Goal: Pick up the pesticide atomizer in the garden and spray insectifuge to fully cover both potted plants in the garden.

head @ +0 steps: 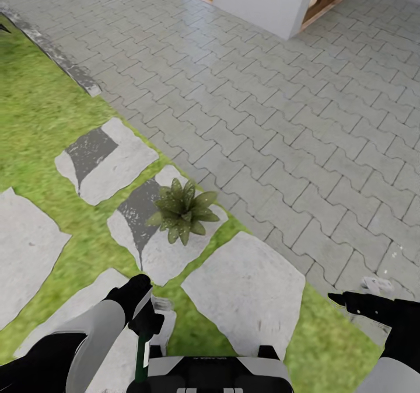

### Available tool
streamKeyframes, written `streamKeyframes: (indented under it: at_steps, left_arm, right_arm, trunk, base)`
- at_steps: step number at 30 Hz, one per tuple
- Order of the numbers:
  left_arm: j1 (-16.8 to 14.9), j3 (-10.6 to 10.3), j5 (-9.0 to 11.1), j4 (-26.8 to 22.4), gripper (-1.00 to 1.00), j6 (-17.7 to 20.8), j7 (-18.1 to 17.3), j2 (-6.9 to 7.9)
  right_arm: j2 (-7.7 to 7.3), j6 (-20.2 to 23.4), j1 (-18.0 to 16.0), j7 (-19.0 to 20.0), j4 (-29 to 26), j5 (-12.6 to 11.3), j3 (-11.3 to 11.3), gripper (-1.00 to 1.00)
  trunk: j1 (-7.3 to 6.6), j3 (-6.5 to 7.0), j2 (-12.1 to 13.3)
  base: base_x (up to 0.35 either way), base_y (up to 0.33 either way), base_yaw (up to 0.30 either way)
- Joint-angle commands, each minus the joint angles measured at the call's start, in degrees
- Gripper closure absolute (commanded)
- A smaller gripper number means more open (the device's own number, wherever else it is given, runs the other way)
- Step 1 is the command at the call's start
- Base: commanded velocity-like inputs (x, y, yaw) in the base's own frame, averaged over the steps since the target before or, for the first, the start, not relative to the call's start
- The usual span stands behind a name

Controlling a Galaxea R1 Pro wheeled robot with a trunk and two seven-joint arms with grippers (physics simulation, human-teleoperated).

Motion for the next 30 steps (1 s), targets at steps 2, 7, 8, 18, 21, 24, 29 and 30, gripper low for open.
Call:
streamKeyframes:
  at_steps: [2, 7, 8, 18, 21, 24, 29, 30]
  left_arm:
    - [0.0, 0.2, -0.6, -0.1, 1.00, 0.3, -0.4, -0.02]
    - [0.0, 0.2, -0.5, -0.1, 1.00, 0.3, -0.4, -0.02]
    - [0.0, 0.2, -0.5, -0.1, 1.00, 0.3, -0.4, -0.02]
    - [0.0, 0.2, -0.6, -0.1, 1.00, 0.3, -0.3, -0.02]
    - [0.0, 0.2, -0.5, -0.1, 1.00, 0.3, -0.3, -0.02]
    - [0.0, 0.2, -0.5, -0.1, 1.00, 0.3, -0.3, -0.02]
    - [0.0, 0.2, -0.5, -0.1, 1.00, 0.3, -0.3, -0.02]
    - [0.0, 0.2, -0.4, -0.1, 1.00, 0.3, -0.3, -0.02]
  right_arm:
    - [0.02, 0.4, -0.1, 0.4, 0.0, 0.3, -0.1, -1.00]
    - [0.02, 0.4, -0.1, 0.4, 0.0, 0.3, -0.1, -1.00]
    - [0.02, 0.4, -0.1, 0.4, 0.0, 0.3, -0.1, -1.00]
    - [0.02, 0.4, -0.1, 0.4, 0.0, 0.3, -0.1, -1.00]
    - [0.02, 0.4, -0.1, 0.4, 0.0, 0.3, -0.1, -1.00]
    - [0.02, 0.4, -0.1, 0.4, 0.0, 0.3, -0.1, -1.00]
    - [0.02, 0.4, -0.1, 0.4, 0.0, 0.3, -0.1, -1.00]
    - [0.02, 0.4, -0.1, 0.4, 0.0, 0.3, -0.1, -1.00]
  trunk:
    - [0.01, -0.04, 0.0]
    - [0.01, -0.09, 0.0]
    - [0.01, -0.13, 0.0]
    - [0.01, -0.72, 0.0]
    - [0.01, -0.90, 0.0]
    - [0.01, -1.08, 0.0]
    - [0.01, -1.38, 0.0]
    - [0.01, -1.44, 0.0]
  base:
    - [0.089, -0.317, 0.034]
    - [0.089, -0.310, 0.029]
    - [0.089, -0.308, 0.135]
    - [0.089, -0.285, 0.181]
    - [0.088, -0.237, 0.186]
    - [0.086, -0.186, 0.186]
    - [0.053, -0.074, 0.186]
    - [0.009, -0.012, 0.186]
